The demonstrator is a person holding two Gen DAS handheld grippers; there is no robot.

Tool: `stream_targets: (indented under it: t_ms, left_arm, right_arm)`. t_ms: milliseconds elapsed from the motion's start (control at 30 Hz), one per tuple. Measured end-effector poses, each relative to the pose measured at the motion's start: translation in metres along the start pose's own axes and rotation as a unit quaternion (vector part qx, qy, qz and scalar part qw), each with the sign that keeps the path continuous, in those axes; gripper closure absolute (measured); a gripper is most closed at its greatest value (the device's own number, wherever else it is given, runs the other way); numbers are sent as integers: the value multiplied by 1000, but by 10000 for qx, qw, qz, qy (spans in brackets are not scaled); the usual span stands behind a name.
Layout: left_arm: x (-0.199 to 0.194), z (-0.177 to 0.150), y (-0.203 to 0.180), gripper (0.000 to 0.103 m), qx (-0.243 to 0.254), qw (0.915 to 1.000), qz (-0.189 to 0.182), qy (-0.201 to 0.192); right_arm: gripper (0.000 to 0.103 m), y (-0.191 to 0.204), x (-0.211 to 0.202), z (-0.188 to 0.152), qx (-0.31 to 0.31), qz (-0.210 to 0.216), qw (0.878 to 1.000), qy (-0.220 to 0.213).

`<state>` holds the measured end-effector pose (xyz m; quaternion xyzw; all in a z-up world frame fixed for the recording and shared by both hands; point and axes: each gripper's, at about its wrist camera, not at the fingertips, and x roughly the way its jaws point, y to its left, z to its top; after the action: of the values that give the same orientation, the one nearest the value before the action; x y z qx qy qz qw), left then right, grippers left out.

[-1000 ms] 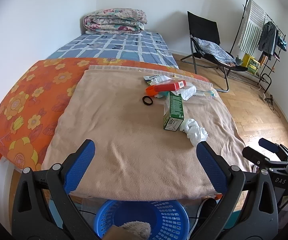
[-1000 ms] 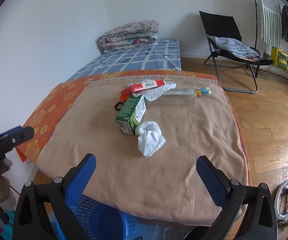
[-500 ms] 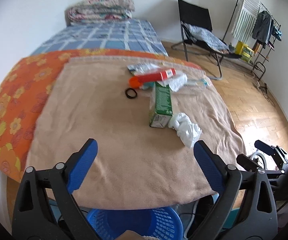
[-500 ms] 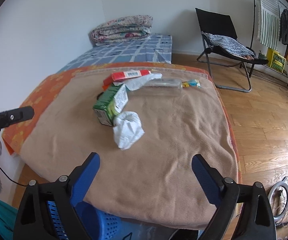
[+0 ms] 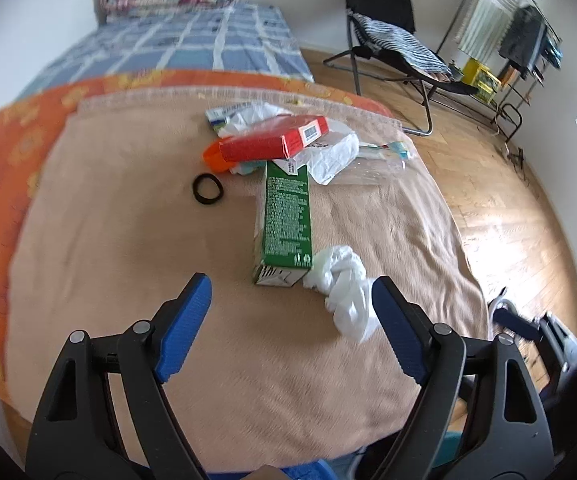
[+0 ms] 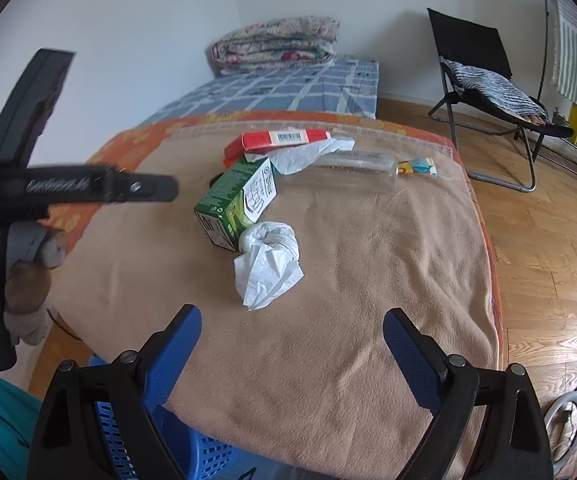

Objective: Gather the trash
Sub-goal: 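Grasp the green juice carton with the left tool while the right tool grasps the white plastic bag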

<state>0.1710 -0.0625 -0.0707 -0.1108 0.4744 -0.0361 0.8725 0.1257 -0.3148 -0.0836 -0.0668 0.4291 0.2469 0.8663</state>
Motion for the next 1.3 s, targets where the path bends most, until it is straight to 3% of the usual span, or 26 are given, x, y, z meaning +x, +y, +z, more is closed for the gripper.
stream_targets:
  t_ms: [200, 300, 467, 600, 1100, 1300]
  left_arm:
    - [41, 17, 2, 24, -26, 9996, 111, 257]
    - [56, 23, 3, 36, -137, 9992, 72, 372]
    - [77, 32, 0, 39, -108, 9987, 158, 467]
    - [92, 35, 3, 57, -116, 9980, 136, 607]
    - [91, 38, 9, 60, -30, 9986, 125, 510]
    - [79, 31, 18, 60, -6, 9988, 138, 479]
  right_arm:
    - [9, 2, 14, 7, -205, 38, 9997, 100]
    - [10, 5, 24, 11, -259, 99, 9994, 190]
    - [15, 12, 40, 17, -428, 145, 9985, 319]
    - [15, 10, 52, 24, -332, 197, 9985, 389]
    - [16, 16, 102, 32, -284, 151, 9964, 790]
    - [32, 15, 118, 28, -289, 110, 9941, 1041]
